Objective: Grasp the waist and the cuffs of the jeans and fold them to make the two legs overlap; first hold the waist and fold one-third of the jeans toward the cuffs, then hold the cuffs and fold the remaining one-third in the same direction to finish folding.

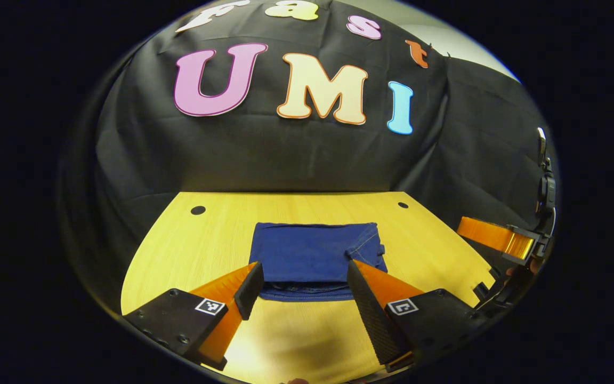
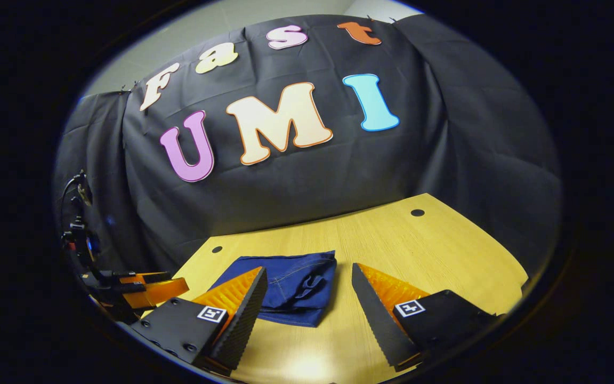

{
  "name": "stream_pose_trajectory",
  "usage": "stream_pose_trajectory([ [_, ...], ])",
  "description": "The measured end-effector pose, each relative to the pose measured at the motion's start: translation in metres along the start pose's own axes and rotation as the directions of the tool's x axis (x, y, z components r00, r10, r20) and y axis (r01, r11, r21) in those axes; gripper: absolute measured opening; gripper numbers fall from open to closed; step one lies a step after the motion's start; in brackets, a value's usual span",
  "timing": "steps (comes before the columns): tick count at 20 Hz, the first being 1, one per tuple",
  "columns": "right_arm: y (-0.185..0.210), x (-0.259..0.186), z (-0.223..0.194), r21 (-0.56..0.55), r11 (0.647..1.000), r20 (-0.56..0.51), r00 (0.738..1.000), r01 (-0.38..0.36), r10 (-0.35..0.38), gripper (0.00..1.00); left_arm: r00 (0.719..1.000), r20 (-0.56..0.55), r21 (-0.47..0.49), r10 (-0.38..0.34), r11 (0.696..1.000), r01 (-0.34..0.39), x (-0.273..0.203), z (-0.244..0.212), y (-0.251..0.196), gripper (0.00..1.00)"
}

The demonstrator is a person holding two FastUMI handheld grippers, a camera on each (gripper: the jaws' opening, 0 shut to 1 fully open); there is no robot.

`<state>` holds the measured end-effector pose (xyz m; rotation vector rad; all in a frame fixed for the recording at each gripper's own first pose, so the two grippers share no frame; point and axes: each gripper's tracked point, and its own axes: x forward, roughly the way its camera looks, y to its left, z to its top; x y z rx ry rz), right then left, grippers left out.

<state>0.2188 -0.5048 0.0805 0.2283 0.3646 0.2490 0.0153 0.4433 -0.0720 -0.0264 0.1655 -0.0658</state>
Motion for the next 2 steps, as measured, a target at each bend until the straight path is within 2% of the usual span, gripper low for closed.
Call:
stream_pose_trajectory([
  [2,0.0044,-0.0055,-0.0003,0.005,1.000,0.010,1.000,0.008,-0.008,0.99,1.000,-0.017,-0.017,-0.019,1.000,0.019,-0.0026,-0.0049,0.0012,0.95],
])
